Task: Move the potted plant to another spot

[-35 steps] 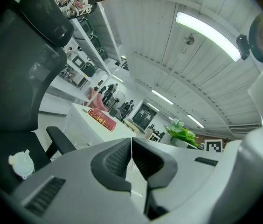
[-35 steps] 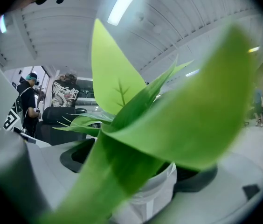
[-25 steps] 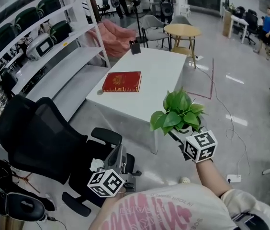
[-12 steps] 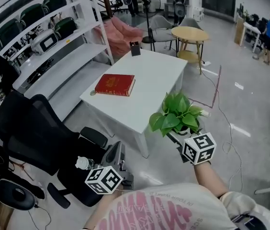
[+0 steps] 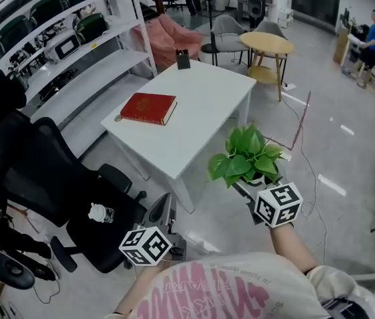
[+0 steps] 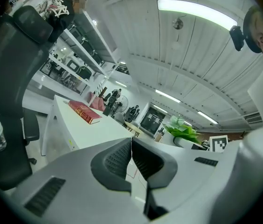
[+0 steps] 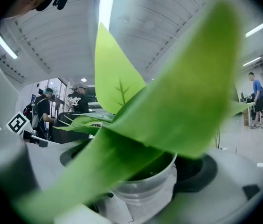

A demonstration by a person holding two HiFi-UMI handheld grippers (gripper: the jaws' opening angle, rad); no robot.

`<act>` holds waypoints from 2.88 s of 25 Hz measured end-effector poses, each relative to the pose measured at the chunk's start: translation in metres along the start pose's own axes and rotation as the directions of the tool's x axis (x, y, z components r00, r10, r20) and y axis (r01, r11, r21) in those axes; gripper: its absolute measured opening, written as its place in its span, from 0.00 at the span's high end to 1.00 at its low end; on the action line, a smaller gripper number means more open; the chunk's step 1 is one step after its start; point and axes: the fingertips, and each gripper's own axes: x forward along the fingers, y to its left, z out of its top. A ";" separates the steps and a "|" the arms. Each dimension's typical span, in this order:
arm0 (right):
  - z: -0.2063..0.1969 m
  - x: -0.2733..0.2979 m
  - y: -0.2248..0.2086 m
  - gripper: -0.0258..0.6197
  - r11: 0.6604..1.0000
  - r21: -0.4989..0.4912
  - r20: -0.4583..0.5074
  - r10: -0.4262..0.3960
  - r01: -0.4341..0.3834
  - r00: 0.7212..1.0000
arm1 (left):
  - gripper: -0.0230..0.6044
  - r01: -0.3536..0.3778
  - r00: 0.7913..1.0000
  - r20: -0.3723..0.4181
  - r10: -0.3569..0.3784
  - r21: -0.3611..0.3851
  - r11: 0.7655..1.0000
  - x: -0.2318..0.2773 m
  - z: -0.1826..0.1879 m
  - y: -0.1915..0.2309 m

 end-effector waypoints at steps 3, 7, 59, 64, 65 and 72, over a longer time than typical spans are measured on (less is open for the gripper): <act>-0.010 -0.008 -0.014 0.12 1.000 0.018 0.024 0.001 -0.002 1.000 | 0.92 -0.003 1.000 -0.007 0.003 0.031 1.000 0.005 -0.013 -0.005; -0.014 -0.008 -0.028 0.12 0.999 0.039 0.025 0.004 -0.005 1.000 | 0.92 -0.021 1.000 -0.004 0.021 0.037 0.999 0.016 -0.013 -0.008; 0.031 0.446 -0.149 0.12 0.994 -0.024 -0.058 0.108 -0.109 0.992 | 0.92 -0.055 0.998 0.034 0.056 -0.012 0.998 0.370 0.145 0.192; 0.017 0.475 -0.149 0.12 0.988 -0.013 -0.104 0.152 -0.154 0.983 | 0.92 -0.121 0.991 0.050 0.123 -0.039 0.992 0.372 0.150 0.212; 0.016 0.481 -0.150 0.12 0.986 -0.013 -0.112 0.162 -0.165 0.980 | 0.92 -0.134 0.989 0.060 0.137 -0.044 0.990 0.375 0.154 0.215; 0.016 0.536 -0.162 0.12 0.965 -0.006 -0.158 0.259 -0.264 0.953 | 0.92 -0.217 0.968 0.117 0.223 -0.066 0.974 0.399 0.173 0.229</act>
